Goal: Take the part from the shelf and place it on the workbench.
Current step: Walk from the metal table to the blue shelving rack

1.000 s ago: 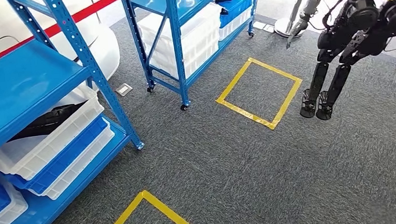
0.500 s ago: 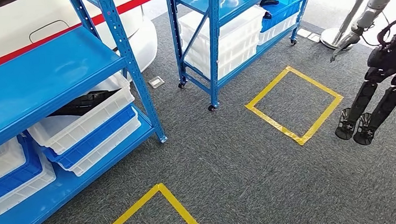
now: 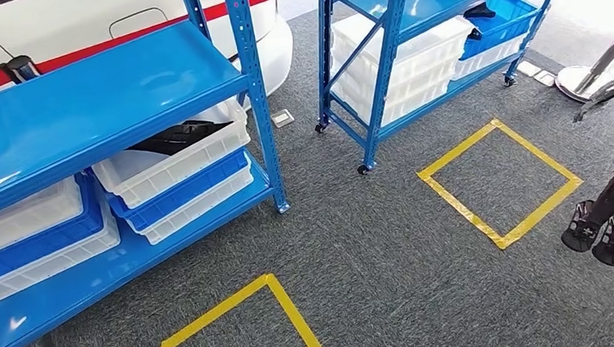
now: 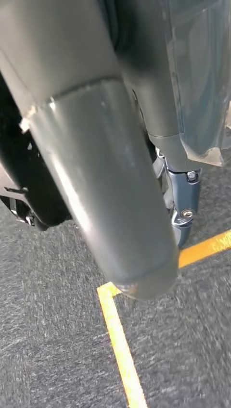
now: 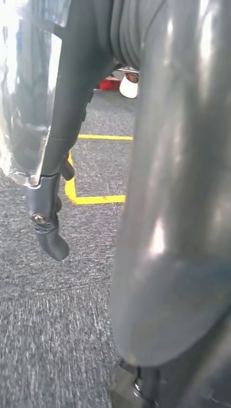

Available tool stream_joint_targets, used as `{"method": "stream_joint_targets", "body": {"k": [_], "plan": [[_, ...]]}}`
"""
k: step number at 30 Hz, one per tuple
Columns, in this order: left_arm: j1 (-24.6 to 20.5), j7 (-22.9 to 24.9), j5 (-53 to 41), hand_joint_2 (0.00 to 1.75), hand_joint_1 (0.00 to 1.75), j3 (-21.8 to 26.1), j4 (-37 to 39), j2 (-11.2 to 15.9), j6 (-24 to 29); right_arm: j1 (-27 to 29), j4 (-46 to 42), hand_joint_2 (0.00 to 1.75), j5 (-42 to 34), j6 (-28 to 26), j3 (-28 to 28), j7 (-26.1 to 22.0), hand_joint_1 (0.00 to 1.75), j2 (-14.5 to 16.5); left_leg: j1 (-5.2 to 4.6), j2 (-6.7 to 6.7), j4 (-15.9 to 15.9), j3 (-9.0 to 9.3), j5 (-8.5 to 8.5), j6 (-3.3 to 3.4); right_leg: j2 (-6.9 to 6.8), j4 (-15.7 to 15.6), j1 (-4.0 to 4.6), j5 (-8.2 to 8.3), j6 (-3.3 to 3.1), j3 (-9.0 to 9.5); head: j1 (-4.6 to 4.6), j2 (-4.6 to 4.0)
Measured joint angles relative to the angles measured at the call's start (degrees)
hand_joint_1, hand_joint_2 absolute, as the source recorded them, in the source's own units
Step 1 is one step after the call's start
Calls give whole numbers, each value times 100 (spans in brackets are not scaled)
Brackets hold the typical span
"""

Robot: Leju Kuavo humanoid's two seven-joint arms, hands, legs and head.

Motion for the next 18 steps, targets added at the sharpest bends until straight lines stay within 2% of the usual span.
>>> {"method": "stream_joint_targets", "body": {"k": [1,3,5,6,7,8,9,10,11,12,13,14,15,16,18], "plan": [[-1,1,-3,0,0,-1,0,-3,0,0,-3,0,1,2,0,-8,0,-1,24,-72,-54,38,32,24,116,130,4,-79,11,-36,3,0],[-1,9,-19,0,0,-4,-1,-8,-3,5,-6,0,2,16,0,-20,0,-12,56,-210,-112,79,69,52,455,756,-21,-364,-1,-310,29,0],[0,17,-33,0,0,-9,-1,-8,-3,17,-5,0,2,39,0,-23,0,-21,67,-373,-110,75,73,62,602,1454,-43,-607,10,-680,45,0],[1,19,-37,0,0,-11,-1,-8,-2,28,-4,0,2,48,0,-23,0,-27,70,-465,-107,78,72,60,623,1582,-57,-611,46,-770,45,0],[2,21,-39,0,0,-12,-1,-8,-1,35,-3,0,4,52,0,-25,0,-34,77,-555,-103,86,68,54,638,1478,-73,-512,101,-753,44,0],[1,23,-41,0,0,-13,-1,-8,-1,39,-2,0,9,55,0,-27,0,-41,88,-647,-97,98,61,40,674,1171,-99,-332,165,-642,44,0],[1,24,-45,0,0,-15,0,-6,-1,41,-1,0,14,56,0,-31,0,-47,98,-725,-86,102,49,18,791,750,-134,-123,228,-478,52,0],[-1,26,-47,0,0,-17,0,-5,-1,44,2,0,19,59,-1,-34,0,-52,97,-795,-56,94,29,-15,934,362,-157,43,256,-329,62,0],[-2,28,-50,0,0,-20,0,-3,-1,43,4,0,24,62,-1,-39,0,-55,94,-854,-33,71,13,-51,1050,99,-172,146,246,-227,71,0],[-3,30,-54,0,0,-23,0,-1,-1,36,6,0,27,64,-1,-43,0,-55,90,-908,-18,43,5,-88,1133,-21,-171,183,208,-184,79,0],[-3,31,-56,0,0,-26,-1,-1,-1,28,7,0,30,66,-2,-45,0,-56,90,-960,-11,19,3,-123,1116,-41,-149,182,150,-176,81,0],[-2,32,-57,0,0,-27,0,3,-1,15,7,0,33,66,-2,-47,0,-56,101,-998,-16,2,6,-152,1051,-42,-162,187,97,-166,77,0],[-2,32,-58,0,0,-28,0,6,-1,8,7,0,35,66,-2,-47,0,-54,102,-926,11,-12,-9,-181,988,-52,-171,191,53,-148,75,0],[-2,32,-58,0,0,-29,0,9,0,11,7,0,35,66,-2,-47,0,-51,99,-772,109,-55,-70,-209,916,-66,-182,192,3,-123,59,0],[-3,32,-58,0,0,-31,-1,12,2,26,7,0,35,67,-2,-47,0,-45,93,-364,654,-321,-360,-258,756,-82,-171,171,-85,-74,30,0]]}}
